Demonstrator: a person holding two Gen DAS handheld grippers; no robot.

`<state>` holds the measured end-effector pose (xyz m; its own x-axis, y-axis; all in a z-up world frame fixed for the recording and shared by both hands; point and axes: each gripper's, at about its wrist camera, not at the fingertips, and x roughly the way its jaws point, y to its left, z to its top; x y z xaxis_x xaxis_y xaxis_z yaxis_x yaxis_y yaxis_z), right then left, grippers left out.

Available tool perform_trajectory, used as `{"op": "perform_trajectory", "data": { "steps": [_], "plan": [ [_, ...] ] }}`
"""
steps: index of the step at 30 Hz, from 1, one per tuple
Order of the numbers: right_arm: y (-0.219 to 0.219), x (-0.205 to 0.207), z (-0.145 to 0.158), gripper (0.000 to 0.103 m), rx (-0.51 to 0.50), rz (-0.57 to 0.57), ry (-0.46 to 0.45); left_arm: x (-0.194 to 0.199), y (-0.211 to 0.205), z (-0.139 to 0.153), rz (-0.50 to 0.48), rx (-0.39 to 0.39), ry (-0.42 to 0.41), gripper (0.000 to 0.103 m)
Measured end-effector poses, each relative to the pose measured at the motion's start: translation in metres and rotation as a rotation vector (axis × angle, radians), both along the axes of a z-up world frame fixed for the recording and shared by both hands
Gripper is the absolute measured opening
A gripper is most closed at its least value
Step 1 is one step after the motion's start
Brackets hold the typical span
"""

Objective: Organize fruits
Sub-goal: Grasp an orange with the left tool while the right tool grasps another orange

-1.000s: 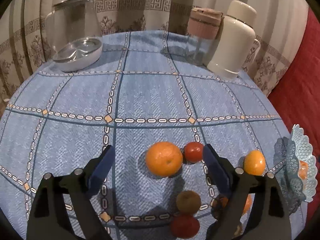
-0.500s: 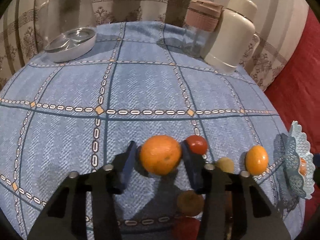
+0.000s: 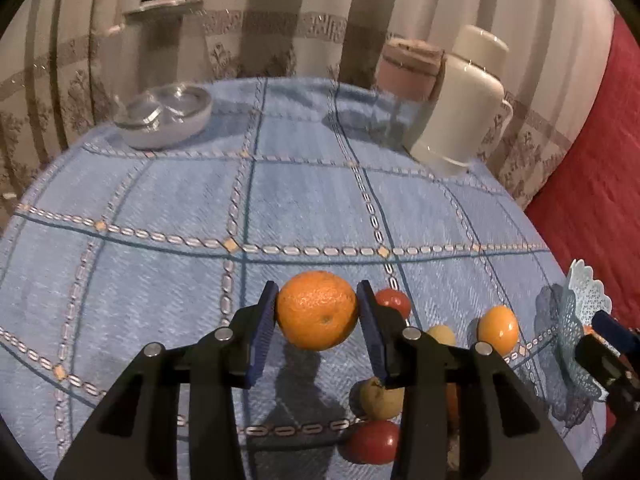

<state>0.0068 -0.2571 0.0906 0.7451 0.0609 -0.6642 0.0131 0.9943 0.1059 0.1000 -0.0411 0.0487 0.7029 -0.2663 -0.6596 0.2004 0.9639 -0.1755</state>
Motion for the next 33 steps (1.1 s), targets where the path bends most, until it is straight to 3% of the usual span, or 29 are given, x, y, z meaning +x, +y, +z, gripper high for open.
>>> {"op": "perform_trajectory", "data": {
  "steps": [3,14,28,33],
  "plan": [
    [0.005,0.011,-0.004,0.078,-0.015,0.006,0.012,-0.005,0.006,0.008,0.022,0.002,-0.033,0.041],
    [0.024,0.053,-0.030,0.059,-0.079,0.024,0.089,-0.009,0.019,0.014,0.050,-0.024,-0.042,0.041],
    [0.027,0.080,-0.068,0.058,-0.105,0.024,0.187,-0.006,0.026,0.012,0.060,-0.053,-0.036,0.041],
    [0.029,0.081,-0.068,0.052,-0.093,0.033,0.192,-0.007,0.027,0.012,0.063,-0.056,-0.035,0.041]
  ]
}}
